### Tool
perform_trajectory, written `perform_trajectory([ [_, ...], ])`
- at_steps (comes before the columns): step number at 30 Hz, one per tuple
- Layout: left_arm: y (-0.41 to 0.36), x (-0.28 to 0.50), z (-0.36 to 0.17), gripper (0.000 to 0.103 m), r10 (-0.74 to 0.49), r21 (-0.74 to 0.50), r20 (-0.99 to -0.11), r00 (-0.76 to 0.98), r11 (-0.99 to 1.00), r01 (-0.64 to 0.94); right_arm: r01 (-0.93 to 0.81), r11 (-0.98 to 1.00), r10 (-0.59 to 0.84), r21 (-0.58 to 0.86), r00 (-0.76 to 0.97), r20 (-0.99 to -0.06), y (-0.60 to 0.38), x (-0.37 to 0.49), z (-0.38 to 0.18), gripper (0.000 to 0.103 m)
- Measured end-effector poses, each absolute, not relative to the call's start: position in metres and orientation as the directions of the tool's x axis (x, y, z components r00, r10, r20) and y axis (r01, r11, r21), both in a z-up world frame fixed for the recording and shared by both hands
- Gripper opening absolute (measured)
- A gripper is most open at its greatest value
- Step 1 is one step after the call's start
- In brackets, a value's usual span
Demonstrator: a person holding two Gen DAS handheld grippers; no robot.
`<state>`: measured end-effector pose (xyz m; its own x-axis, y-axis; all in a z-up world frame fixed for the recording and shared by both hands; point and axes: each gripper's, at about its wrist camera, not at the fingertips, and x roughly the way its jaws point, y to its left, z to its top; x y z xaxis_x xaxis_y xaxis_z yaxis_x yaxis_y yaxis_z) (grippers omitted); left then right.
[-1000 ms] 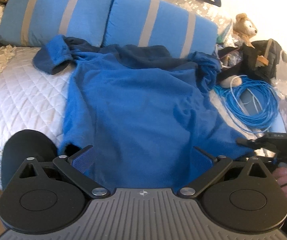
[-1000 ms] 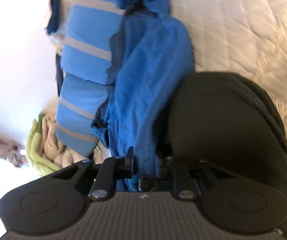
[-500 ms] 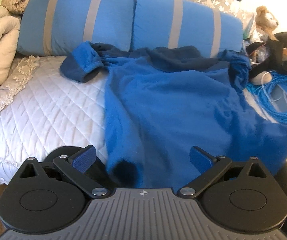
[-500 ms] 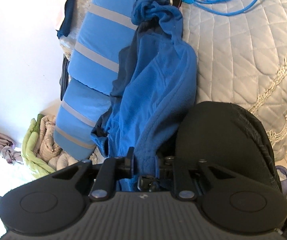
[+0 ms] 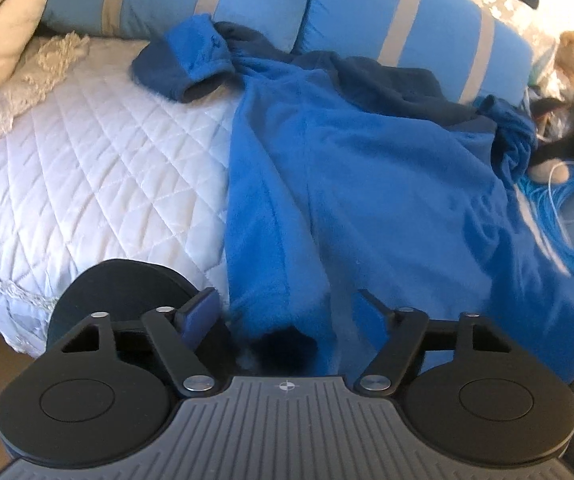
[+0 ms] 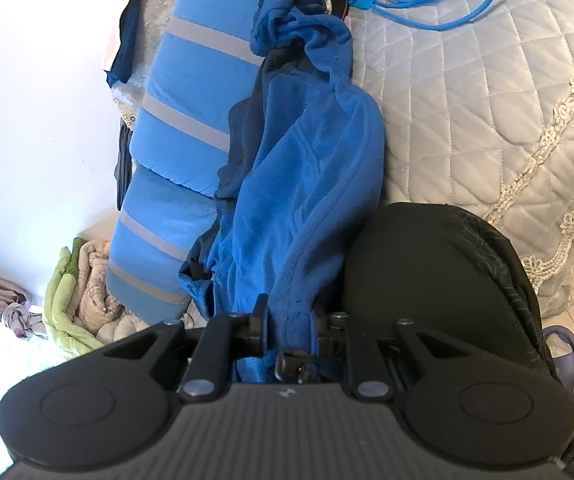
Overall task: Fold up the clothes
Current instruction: 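Close the right gripper on the hoodie hem while the left gripper grasps the hem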
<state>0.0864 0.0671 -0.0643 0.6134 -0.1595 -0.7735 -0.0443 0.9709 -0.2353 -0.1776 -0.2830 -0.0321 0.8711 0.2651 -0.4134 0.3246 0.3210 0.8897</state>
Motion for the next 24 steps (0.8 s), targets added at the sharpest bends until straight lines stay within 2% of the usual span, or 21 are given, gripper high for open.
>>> perform_trajectory([
  [4,0.070,0.089,-0.065,0.056,-0.150,-0.236,-0.776,0.612,0.970,-0.061,0.326,0.319,0.265,0.890,0.871,-0.414,-0.283,-0.178,-0.032,0.019],
  [6,0.071,0.090,-0.065,0.046,-0.138,-0.232,-0.781,0.609,0.970,-0.077,0.325,0.319,0.266,0.890,0.871,-0.413,-0.283,-0.177,-0.032,0.019],
  [8,0.075,0.091,-0.065,0.026,-0.128,-0.230,-0.786,0.605,0.968,-0.095,0.326,0.317,0.266,0.890,0.871,-0.414,-0.284,-0.177,-0.033,0.019],
  [10,0.080,0.092,-0.065,0.021,-0.129,-0.244,-0.788,0.602,0.963,-0.113,0.328,0.314,0.266,0.891,0.871,-0.414,-0.285,-0.178,-0.033,0.019],
  [17,0.111,0.088,-0.050,0.016,-0.191,-0.353,-0.756,0.626,0.924,-0.145,0.344,0.327,0.252,0.880,0.866,-0.432,-0.287,-0.178,-0.030,0.019],
  [24,0.142,0.080,-0.004,0.015,-0.173,-0.393,-0.678,0.714,0.907,-0.154,0.319,0.336,0.233,0.886,0.884,-0.406,-0.310,-0.181,-0.010,0.019],
])
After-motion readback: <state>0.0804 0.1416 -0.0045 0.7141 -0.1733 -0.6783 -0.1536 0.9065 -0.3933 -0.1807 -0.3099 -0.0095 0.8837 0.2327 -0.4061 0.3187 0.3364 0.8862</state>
